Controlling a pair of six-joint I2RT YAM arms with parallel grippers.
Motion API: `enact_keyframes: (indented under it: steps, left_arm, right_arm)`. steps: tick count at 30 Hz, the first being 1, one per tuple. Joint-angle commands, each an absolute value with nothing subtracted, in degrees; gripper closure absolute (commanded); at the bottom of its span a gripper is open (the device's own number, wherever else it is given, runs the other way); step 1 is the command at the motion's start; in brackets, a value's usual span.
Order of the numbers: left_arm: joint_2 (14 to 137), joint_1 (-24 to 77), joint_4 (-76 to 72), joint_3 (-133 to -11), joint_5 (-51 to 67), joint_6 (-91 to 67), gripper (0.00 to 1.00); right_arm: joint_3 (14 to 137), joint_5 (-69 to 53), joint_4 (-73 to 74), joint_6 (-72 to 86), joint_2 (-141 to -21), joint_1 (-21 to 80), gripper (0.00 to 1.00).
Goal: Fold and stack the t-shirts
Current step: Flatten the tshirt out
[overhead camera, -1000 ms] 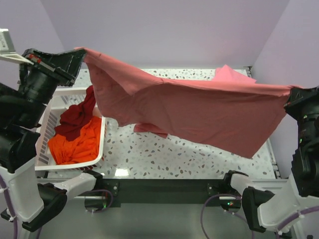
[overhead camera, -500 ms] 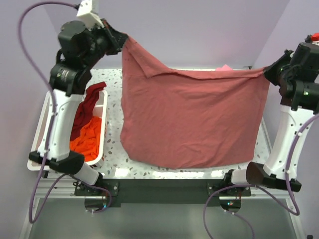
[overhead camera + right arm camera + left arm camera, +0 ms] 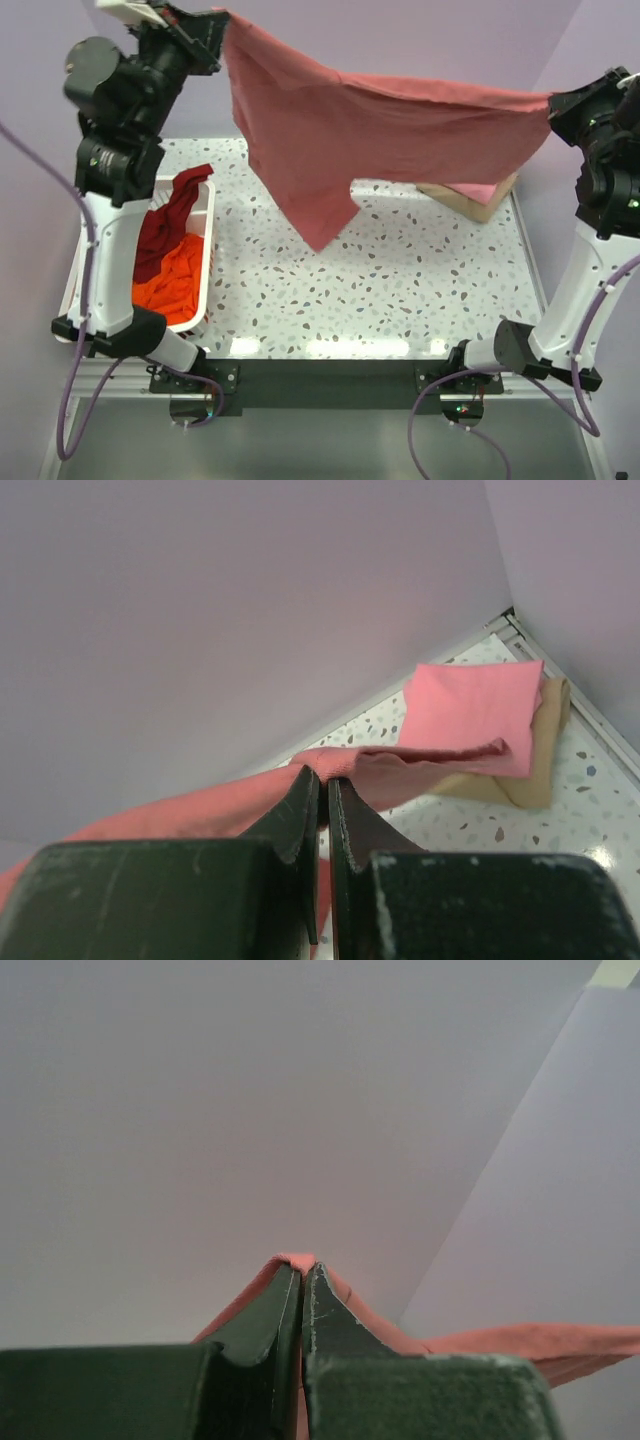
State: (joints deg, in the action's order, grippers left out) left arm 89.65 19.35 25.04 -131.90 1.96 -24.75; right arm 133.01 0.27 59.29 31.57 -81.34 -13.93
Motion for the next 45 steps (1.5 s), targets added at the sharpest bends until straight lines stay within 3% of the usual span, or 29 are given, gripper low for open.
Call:
enact_keyframes:
  steps: [1, 11, 20, 25, 33, 37, 40, 42, 44, 45]
  left_arm:
    - [81.5, 18.7, 14.2, -131.8, 0.1, -22.9, 1.0]
    - [64.7, 18.7, 20.3, -122.2, -1.8, -27.1, 1.0]
    - [59.3, 18.7, 26.7, -122.5, -3.4, -30.8, 1.0]
    - [61.4, 18.7, 28.7, -119.5, -1.2, -30.3, 1.0]
    - [72.9, 18.7, 23.4, -108.1, 4.7, -28.0, 1.0]
    - [84.1, 18.7, 19.2, -107.8, 3.0, -24.7, 1.0]
    - [96.3, 18.6, 14.9, -112.0, 0.2, -22.1, 1.0]
    - [108.2, 18.5, 16.0, -122.8, -2.4, -20.1, 1.0]
    - [120.0, 18.2, 17.8, -132.3, -3.9, -19.6, 0.58]
    - [123.3, 18.1, 19.3, -141.1, -4.1, -19.4, 0.12]
  right_arm:
    - [134.8, -1.0, 56.2, 31.8, -77.5, -14.2, 1.0]
    - [132.7, 3.3, 58.8, 28.7, -64.0, -14.2, 1.0]
    - [136.8, 9.1, 62.0, 27.4, -58.8, -13.4, 1.0]
    - [127.7, 8.4, 61.7, 27.6, -58.2, -13.2, 1.0]
    - [111.3, 5.0, 54.6, 27.6, -64.1, -13.2, 1.0]
    - [95.6, 4.7, 40.9, 29.1, -68.9, -13.2, 1.0]
    - [93.1, 5.0, 34.6, 29.4, -75.9, -13.1, 1.0]
    - [95.1, 2.8, 33.0, 29.4, -85.7, -12.8, 1.0]
    - [102.5, 1.7, 36.1, 28.4, -96.4, -12.7, 0.63]
    - [108.5, 1.3, 40.6, 27.8, -99.7, -12.6, 0.52]
